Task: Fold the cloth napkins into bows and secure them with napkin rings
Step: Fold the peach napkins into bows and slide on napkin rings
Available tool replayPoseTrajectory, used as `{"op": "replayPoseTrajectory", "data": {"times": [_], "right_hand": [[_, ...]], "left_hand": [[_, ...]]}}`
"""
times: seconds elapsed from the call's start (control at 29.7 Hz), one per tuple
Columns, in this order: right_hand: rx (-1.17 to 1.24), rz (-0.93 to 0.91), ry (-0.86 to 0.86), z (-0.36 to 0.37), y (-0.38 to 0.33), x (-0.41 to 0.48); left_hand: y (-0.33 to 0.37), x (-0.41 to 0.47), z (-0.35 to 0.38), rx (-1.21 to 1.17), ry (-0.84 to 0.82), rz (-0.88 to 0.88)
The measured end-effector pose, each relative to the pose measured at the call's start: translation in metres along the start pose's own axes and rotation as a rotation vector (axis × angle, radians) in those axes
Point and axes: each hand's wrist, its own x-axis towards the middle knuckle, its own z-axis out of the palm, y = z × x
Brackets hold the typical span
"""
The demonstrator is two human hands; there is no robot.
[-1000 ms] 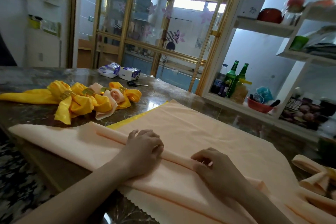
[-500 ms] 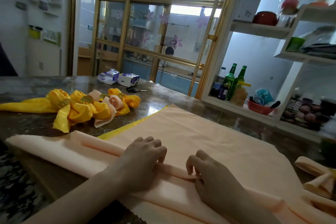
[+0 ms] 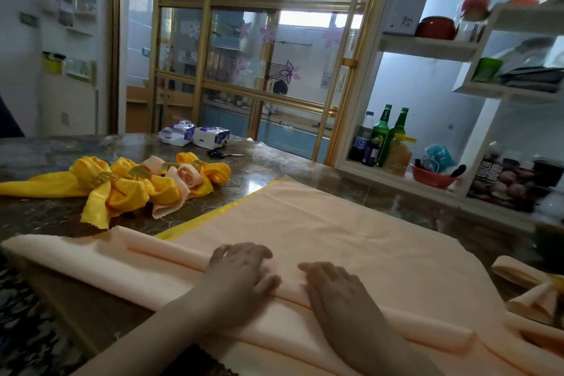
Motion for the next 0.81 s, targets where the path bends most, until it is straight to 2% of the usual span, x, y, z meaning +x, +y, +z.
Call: {"op": "replayPoseTrajectory", "data": {"times": [0.03, 0.17, 0.3, 0.37, 0.47, 0.57, 0.67, 0.81], "right_hand": [[0.012, -0.026, -0.004, 0.002, 0.003, -0.001], [0.036, 0.094, -0.269, -0.004, 0.011, -0.001], [0.089, 0.093, -0.323, -0.007, 0.011, 0.0], [0.101, 0.084, -0.288, -0.007, 0.013, -0.002], [0.199, 0.054, -0.119, -0.009, 0.016, -0.008], [0.251, 0.022, -0.055, -0.017, 0.015, -0.014], [0.213, 0.006, 0.017, -0.018, 0.01, -0.016], [0.15, -0.034, 0.128, -0.017, 0.003, -0.016]], "left_hand": [[-0.001, -0.001, 0.003, 0.031, -0.048, 0.005], [-0.001, 0.0, 0.005, 0.133, -0.131, 0.011], [-0.001, 0.002, 0.005, 0.11, -0.132, 0.001], [-0.002, 0.001, 0.005, 0.087, -0.116, 0.005], [-0.005, 0.001, 0.004, -0.008, -0.077, 0.03], [-0.007, -0.002, 0.002, -0.141, 0.038, 0.059], [-0.007, -0.01, 0.002, -0.177, 0.198, 0.128], [-0.003, -0.017, -0.002, -0.139, 0.274, 0.19]]}}
